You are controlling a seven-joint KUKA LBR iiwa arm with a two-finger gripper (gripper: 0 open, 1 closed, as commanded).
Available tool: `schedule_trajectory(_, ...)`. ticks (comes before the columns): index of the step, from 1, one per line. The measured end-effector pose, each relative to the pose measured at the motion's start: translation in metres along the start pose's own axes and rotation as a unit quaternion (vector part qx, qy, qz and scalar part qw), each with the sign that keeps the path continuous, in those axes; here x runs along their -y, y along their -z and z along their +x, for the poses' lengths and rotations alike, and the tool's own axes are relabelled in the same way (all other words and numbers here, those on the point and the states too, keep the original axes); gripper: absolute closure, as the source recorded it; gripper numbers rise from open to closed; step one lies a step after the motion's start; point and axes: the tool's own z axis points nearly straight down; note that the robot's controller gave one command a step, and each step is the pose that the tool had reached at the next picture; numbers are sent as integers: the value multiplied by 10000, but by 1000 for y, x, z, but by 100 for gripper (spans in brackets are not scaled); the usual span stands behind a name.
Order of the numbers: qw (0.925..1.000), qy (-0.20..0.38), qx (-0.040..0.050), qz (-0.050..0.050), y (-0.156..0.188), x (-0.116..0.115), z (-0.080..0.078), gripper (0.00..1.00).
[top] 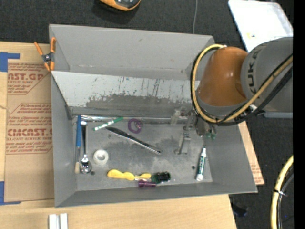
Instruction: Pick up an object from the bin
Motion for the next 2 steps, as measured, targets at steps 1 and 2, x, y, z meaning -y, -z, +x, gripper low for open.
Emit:
schedule_trajectory(1, 9999, 172, 16, 8, -76, -19, 37, 100)
schedule_trajectory(2, 9999, 171, 16, 11, -76, -19, 37, 100)
